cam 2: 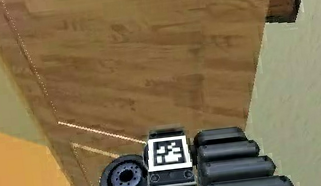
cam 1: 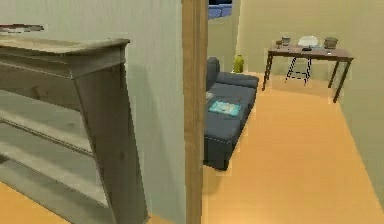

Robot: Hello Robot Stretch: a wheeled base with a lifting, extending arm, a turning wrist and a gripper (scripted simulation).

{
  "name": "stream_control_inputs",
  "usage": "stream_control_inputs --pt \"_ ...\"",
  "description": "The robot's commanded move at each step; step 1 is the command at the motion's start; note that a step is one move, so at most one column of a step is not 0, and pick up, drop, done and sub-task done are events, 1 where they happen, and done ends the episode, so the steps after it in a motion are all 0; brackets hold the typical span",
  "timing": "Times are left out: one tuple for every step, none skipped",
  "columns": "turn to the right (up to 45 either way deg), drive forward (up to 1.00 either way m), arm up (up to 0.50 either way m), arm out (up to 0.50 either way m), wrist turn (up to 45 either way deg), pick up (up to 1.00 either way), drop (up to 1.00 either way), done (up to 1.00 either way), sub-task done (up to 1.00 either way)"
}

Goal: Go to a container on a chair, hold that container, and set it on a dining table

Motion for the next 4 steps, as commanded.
stream_control_inputs --pt "27.0 0.0 0.0 0.0 0.0 0.0 0.0 0.0 0.0" --pt "0.0 1.0 0.0 0.0 0.0 0.0 0.0 0.0 0.0" --pt "0.0 1.0 0.0 0.0 0.0 0.0 0.0 0.0 0.0" --pt "3.0 0.0 0.0 0.0 0.0 0.0 0.0 0.0 0.0"
